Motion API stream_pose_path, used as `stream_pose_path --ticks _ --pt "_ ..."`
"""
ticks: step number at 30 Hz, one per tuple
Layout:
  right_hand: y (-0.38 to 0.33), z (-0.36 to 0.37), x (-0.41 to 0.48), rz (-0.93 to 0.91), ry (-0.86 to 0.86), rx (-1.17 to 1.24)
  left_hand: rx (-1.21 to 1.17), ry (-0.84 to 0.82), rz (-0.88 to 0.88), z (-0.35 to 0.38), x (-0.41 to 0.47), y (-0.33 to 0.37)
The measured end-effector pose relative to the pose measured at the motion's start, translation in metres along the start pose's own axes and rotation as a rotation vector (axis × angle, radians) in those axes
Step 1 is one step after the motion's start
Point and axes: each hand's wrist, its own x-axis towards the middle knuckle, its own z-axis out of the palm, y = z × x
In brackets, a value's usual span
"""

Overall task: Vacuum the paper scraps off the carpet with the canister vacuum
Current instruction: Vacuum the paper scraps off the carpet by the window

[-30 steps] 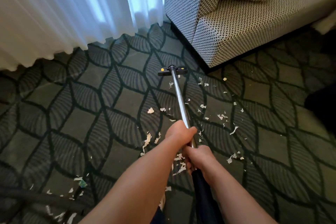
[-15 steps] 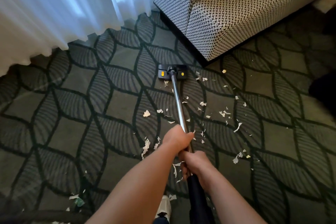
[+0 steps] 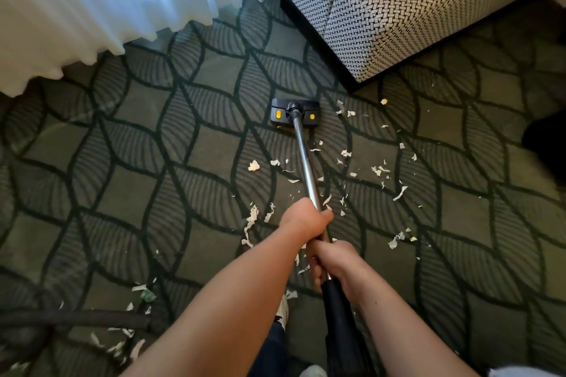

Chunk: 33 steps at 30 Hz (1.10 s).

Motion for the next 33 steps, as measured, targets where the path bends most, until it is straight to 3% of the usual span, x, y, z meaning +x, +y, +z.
stream_pose_path --ticks 25,33 --pt "0.131 -0.024 -0.043 0.012 -0.076 -0.043 -0.097 -0.071 -0.06 0.088 -0.097 -0.047" --pt "0.147 -0.012 -0.033 0.057 -0.354 0.133 -0.25 0.016 -0.129 0.088 -0.1 -0.083"
